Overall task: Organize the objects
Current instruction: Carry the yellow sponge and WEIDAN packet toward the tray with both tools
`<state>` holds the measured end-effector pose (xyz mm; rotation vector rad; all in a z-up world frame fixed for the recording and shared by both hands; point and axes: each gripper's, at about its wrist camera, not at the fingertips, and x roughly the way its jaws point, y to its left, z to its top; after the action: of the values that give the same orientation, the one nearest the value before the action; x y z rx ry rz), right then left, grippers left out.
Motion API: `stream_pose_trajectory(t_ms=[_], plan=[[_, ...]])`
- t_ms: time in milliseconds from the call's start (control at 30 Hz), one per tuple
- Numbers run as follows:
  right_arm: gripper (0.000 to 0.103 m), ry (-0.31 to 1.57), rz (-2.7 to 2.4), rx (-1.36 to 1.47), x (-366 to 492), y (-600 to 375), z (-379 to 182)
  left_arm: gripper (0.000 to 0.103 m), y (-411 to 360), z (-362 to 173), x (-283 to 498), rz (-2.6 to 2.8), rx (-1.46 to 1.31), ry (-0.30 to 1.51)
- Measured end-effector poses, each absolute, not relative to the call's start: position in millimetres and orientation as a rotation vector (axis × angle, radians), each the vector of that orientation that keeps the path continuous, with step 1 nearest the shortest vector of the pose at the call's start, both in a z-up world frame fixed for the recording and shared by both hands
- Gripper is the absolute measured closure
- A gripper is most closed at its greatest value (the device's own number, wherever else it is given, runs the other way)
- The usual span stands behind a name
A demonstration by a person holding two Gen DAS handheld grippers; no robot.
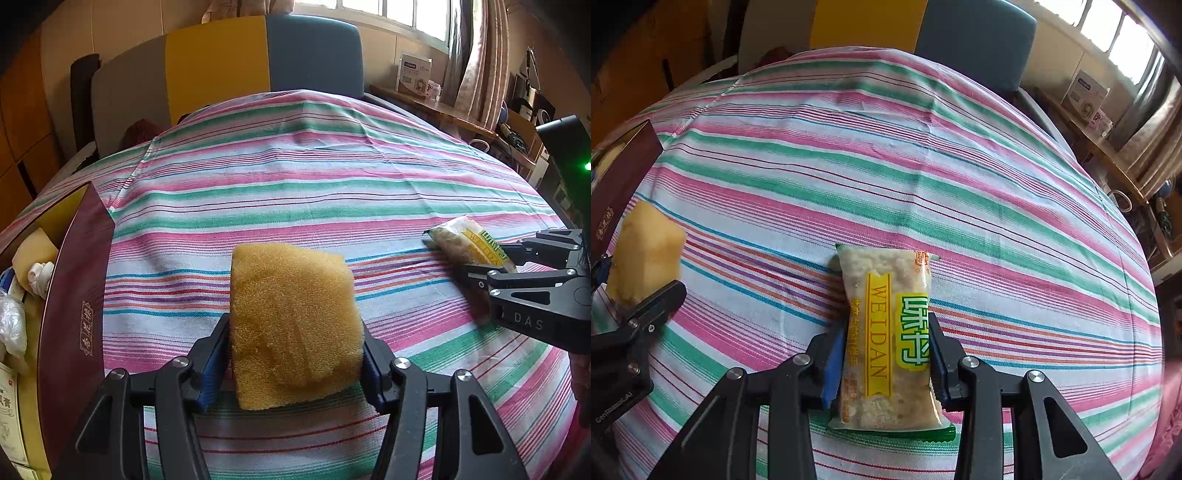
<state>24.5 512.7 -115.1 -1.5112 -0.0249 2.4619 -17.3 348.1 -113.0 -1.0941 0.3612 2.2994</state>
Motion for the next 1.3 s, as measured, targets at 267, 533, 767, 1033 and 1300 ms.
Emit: stream_pose_trajectory(t_ms=[267,533,767,1033,1300], plan=[[0.064,-0.046,2.465,-1.500,23.4,511.6,-115.9,0.042,349.2,-113.1,-17.4,2.299,-1.094,0.359],[0.064,-0.029,2.489,-1.467,20.4,516.3,-118.2,0.048,347.2,-94.9,-9.5,2.297,-1.059,0.352],[0.063,-0.020,2.503,-1.446,20.3,518.5,-118.2,0.048,328.9,-50.3,5.3,2.301,-0.952,0.302],[0.062,-0.023,2.501,-1.427,21.6,516.6,-118.6,0.048,298.1,-27.9,14.1,2.307,-0.946,0.264],[0.062,-0.085,2.510,-1.391,28.2,508.2,-117.7,0.048,257.6,-17.9,10.1,2.340,-0.963,0.218]])
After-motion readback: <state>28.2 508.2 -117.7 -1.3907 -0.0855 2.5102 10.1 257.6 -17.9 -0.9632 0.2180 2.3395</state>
